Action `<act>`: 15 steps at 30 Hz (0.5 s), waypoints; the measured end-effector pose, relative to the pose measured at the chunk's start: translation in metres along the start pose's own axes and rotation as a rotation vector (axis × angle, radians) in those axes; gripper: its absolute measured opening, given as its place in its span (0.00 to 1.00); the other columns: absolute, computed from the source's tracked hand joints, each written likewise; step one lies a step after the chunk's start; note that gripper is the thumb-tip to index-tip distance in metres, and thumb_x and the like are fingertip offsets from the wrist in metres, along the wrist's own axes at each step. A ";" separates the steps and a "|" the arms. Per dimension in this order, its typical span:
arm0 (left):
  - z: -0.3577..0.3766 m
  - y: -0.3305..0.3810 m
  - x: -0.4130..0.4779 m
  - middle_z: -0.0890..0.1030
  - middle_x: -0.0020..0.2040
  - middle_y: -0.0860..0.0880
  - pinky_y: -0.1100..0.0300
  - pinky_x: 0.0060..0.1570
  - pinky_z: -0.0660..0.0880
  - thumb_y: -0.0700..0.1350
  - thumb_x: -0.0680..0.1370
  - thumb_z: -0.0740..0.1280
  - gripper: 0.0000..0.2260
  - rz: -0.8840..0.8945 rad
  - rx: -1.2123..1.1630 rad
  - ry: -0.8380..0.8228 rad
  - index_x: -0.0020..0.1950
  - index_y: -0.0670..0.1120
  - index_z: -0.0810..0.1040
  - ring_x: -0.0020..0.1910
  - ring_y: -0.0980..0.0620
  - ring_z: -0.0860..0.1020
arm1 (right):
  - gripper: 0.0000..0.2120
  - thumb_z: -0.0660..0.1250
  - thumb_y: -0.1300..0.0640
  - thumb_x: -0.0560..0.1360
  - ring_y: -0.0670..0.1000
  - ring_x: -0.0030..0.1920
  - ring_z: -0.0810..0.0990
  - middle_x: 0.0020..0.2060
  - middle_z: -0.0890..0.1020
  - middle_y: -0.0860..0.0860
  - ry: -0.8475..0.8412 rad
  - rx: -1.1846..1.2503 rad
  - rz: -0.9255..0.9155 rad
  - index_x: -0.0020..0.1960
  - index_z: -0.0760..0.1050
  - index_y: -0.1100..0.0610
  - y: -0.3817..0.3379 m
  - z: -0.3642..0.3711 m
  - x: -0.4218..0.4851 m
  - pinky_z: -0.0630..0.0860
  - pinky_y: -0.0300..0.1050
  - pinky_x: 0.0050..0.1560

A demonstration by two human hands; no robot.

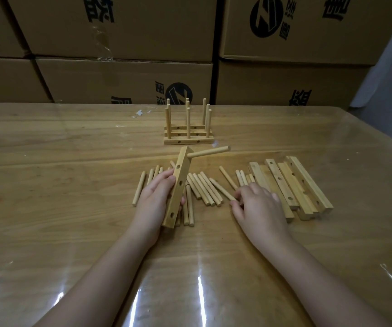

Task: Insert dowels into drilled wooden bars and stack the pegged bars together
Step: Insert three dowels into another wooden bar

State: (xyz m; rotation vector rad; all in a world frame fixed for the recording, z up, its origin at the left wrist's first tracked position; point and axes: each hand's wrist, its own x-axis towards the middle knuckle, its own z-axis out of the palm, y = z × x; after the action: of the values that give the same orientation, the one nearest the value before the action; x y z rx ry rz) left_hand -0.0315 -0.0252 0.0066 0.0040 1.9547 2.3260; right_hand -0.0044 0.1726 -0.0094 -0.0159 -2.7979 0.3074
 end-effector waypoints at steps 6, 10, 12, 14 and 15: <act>0.000 0.000 0.000 0.81 0.32 0.49 0.65 0.30 0.76 0.45 0.82 0.57 0.12 -0.005 -0.031 0.005 0.63 0.48 0.75 0.30 0.56 0.79 | 0.07 0.58 0.56 0.79 0.43 0.43 0.77 0.40 0.78 0.41 0.101 0.434 0.159 0.56 0.71 0.53 0.004 -0.003 0.004 0.75 0.40 0.46; 0.000 0.001 0.001 0.81 0.31 0.49 0.65 0.29 0.75 0.45 0.82 0.57 0.11 -0.001 -0.038 0.014 0.62 0.48 0.75 0.30 0.57 0.79 | 0.11 0.58 0.61 0.79 0.40 0.31 0.73 0.39 0.81 0.41 0.135 0.870 0.150 0.59 0.74 0.51 0.003 -0.007 0.003 0.70 0.31 0.32; 0.000 0.001 0.001 0.81 0.31 0.49 0.65 0.29 0.75 0.45 0.82 0.58 0.11 -0.005 -0.050 0.015 0.61 0.49 0.75 0.29 0.57 0.79 | 0.12 0.58 0.62 0.79 0.40 0.31 0.72 0.39 0.81 0.39 0.134 0.936 0.136 0.58 0.74 0.51 0.002 -0.008 0.002 0.71 0.32 0.33; -0.001 0.001 0.000 0.81 0.31 0.49 0.65 0.29 0.75 0.45 0.82 0.57 0.11 -0.010 -0.057 0.013 0.61 0.49 0.75 0.29 0.57 0.79 | 0.11 0.58 0.62 0.79 0.37 0.35 0.74 0.39 0.80 0.39 0.129 0.941 0.117 0.55 0.74 0.49 0.000 -0.007 0.002 0.72 0.31 0.39; -0.001 0.001 0.000 0.81 0.31 0.49 0.65 0.29 0.75 0.46 0.82 0.57 0.11 -0.009 -0.057 0.011 0.62 0.49 0.75 0.29 0.57 0.79 | 0.11 0.59 0.61 0.79 0.37 0.37 0.75 0.39 0.80 0.41 0.131 0.936 0.103 0.54 0.73 0.46 -0.001 -0.007 0.001 0.72 0.31 0.41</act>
State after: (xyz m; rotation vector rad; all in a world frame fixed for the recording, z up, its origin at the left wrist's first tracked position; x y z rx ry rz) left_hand -0.0321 -0.0261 0.0071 -0.0224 1.8888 2.3794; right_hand -0.0035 0.1733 -0.0026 0.0358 -2.2675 1.5222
